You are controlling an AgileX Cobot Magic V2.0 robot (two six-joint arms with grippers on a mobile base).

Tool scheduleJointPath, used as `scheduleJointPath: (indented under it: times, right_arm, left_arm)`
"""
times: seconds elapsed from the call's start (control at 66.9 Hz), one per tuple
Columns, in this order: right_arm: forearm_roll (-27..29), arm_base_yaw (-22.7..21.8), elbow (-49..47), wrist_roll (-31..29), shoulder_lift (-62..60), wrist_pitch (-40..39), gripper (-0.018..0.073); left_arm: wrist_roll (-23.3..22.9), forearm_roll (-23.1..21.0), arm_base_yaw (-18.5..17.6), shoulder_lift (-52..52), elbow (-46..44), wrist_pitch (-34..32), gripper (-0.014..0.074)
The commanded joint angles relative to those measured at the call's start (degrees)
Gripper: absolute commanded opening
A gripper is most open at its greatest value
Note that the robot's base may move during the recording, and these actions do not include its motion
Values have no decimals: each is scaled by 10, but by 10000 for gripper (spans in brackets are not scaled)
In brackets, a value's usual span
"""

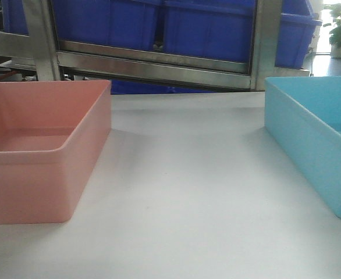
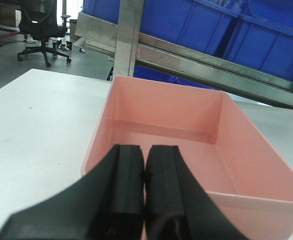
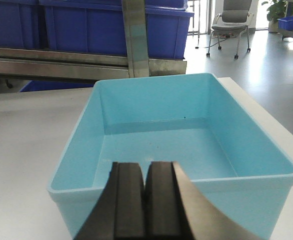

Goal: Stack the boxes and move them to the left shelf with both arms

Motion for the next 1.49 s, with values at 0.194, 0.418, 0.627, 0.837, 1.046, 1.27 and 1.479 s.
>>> scheduleJointPath:
  times: [0.194, 0.418, 0.627, 0.837, 1.046, 1.27, 1.479]
  right_arm:
    - [1, -3, -13, -7, -12, -54, 57]
    - [1, -3, -13, -7, -12, -54, 57]
    - [1, -3, -13, -7, -12, -54, 57]
    - [1, -3, -13, -7, -12, -54, 57]
    - [1, -3, -13, -7, -12, -54, 57]
    - [1, -3, -13, -7, -12, -54, 57]
    - [1, -3, -13, -7, -12, -54, 57]
  left_arm:
    - [-1, 0, 0, 3, -2, -59, -3]
    - [-2, -44, 0, 4, -31, -106, -3]
    - [-2, -38, 0, 82, -227, 137, 11]
    - [-1, -27, 0, 276, -411, 234, 318]
    - [-1, 13, 0, 486, -580, 356, 541]
    - [-1, 69, 0, 696, -763, 506, 541]
    - [13, 80, 22, 864, -886, 576, 541]
